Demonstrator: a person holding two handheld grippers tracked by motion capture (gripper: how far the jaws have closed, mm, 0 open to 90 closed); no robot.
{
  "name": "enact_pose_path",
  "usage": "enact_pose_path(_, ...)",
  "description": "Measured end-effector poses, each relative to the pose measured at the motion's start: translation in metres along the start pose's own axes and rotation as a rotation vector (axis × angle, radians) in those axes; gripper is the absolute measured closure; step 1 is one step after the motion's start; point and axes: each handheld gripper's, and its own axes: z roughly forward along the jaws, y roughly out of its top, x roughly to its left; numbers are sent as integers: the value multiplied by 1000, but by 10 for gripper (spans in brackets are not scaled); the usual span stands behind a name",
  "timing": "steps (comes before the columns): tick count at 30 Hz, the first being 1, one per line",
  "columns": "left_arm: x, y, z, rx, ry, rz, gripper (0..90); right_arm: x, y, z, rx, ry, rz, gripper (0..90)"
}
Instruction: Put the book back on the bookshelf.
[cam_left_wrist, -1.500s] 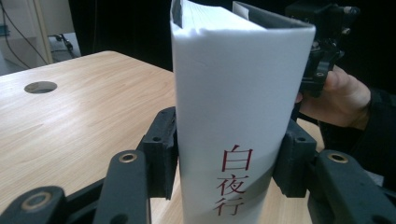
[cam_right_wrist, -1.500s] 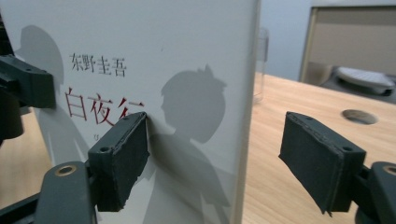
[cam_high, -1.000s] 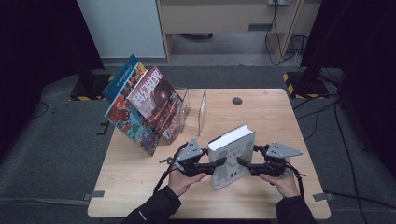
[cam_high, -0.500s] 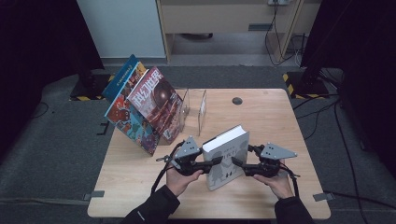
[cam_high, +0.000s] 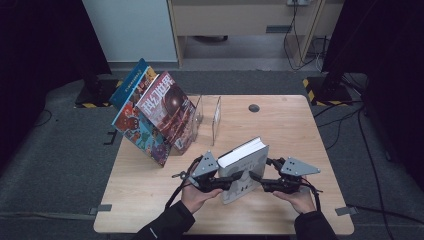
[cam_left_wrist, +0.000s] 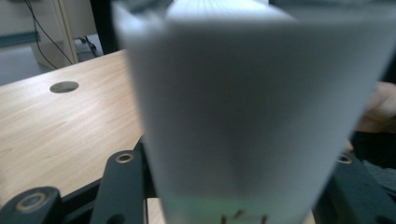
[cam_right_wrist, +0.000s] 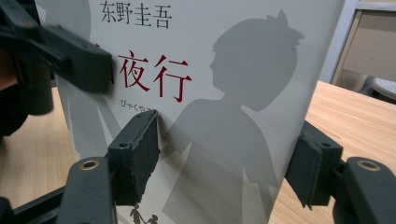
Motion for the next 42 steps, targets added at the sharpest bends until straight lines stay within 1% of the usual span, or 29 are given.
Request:
enact_pose_path(1,0,0,0,-4,-1,4,471,0,0,-1,3,1,-10,331)
enact_pose_path(4,1,0,-1,5,-11,-14,495,0,-1,-2,5,1,-22,335)
enact_pose_path(5,2,0,-1,4,-11,-10,497,0,-1,-2,5,1,-22,335)
enact_pose_path(6,2,-1,0,1,-14,-15,496,0,-1,-2,4,1,-20,335)
enact_pose_path(9,4,-2,0,-1,-27,-46,497,0,-1,-1,3,-2,-19,335)
enact_pose_path(10,4,-2,0,0,-27,-42,500,0,-1,-1,4,-1,-14,335)
enact_pose_path(14,2,0,-1,9,-10,-32,518,0,-2,-1,8,0,-7,333)
enact_pose_path(17,1,0,-1,11,-5,-31,523,0,-3,0,28,-3,-9,332)
enact_pose_path(22,0,1,-1,20,2,-27,529,-1,-4,-1,33,1,8,345)
enact_pose_path(25,0,3,-1,32,2,-27,532,-3,-5,-3,36,-5,15,349)
enact_pose_path(30,2,7,-4,56,2,-45,534,-7,-6,-7,40,-19,33,348)
enact_pose_path(37,5,16,-13,87,10,-48,536,-11,-8,-11,44,-42,47,355)
enact_pose_path(40,8,18,-16,95,12,-59,536,-12,-8,-11,46,-43,52,357)
enact_pose_path(42,10,19,-18,100,16,-78,537,-11,-8,-11,45,-41,51,357)
